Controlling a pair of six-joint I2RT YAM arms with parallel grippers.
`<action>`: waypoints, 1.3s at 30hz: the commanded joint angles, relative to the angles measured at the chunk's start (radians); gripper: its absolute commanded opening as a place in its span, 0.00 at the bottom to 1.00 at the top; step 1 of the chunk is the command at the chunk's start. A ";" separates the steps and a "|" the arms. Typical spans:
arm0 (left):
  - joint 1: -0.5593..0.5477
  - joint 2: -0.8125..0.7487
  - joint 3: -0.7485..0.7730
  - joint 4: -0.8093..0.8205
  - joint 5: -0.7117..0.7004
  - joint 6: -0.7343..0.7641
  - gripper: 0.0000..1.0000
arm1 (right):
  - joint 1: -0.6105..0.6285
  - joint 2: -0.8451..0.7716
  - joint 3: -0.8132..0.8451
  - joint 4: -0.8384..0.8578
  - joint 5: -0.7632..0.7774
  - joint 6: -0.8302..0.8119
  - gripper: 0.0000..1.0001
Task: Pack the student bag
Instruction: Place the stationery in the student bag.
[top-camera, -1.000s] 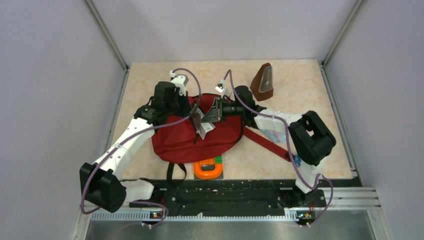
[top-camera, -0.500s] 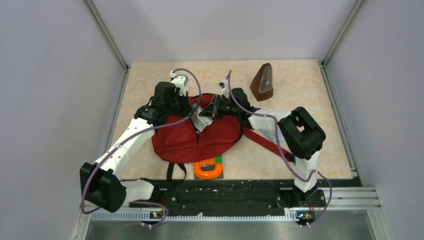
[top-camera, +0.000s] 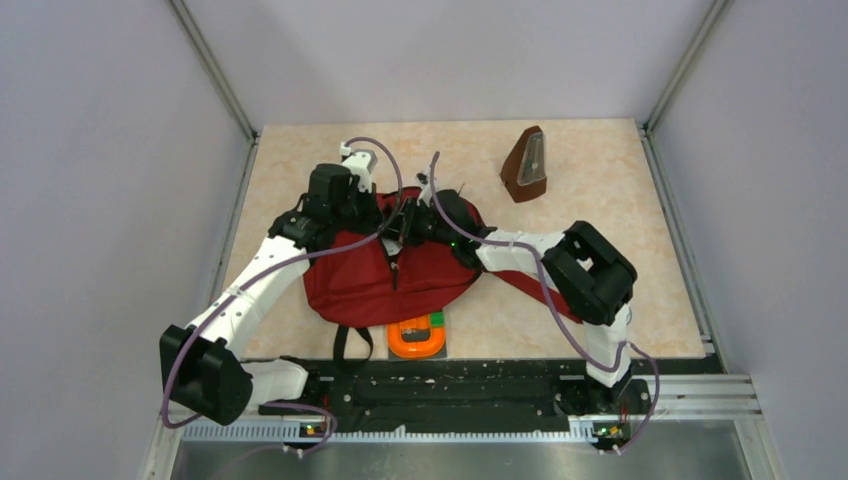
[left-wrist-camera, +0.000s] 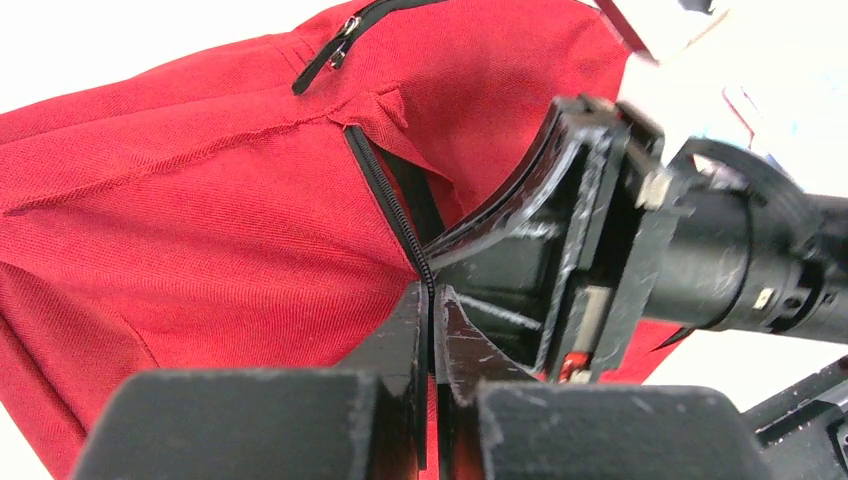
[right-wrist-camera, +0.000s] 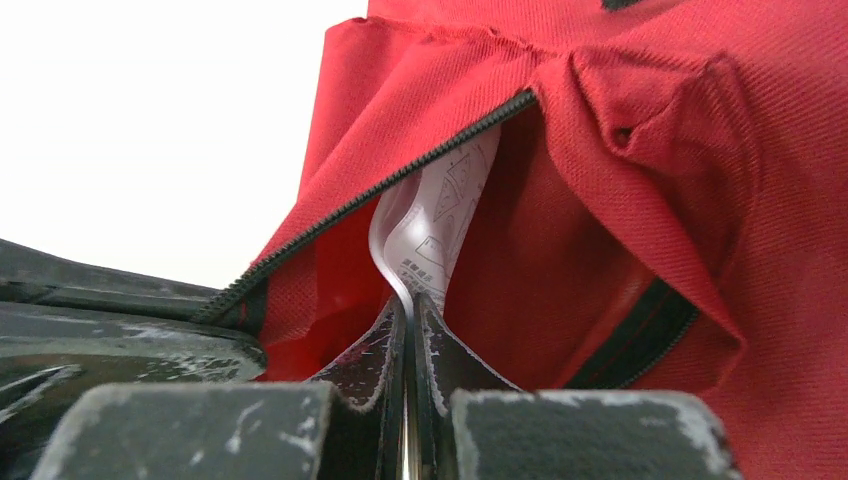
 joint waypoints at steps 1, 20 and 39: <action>-0.011 -0.062 0.011 0.071 0.065 -0.005 0.00 | 0.053 0.048 0.036 0.064 0.157 -0.020 0.00; -0.012 -0.064 0.009 0.078 0.073 -0.020 0.00 | 0.151 0.043 -0.117 0.320 0.243 -0.080 0.30; -0.012 -0.096 -0.011 0.090 -0.030 -0.018 0.00 | 0.144 -0.401 -0.293 -0.250 0.598 -0.298 0.84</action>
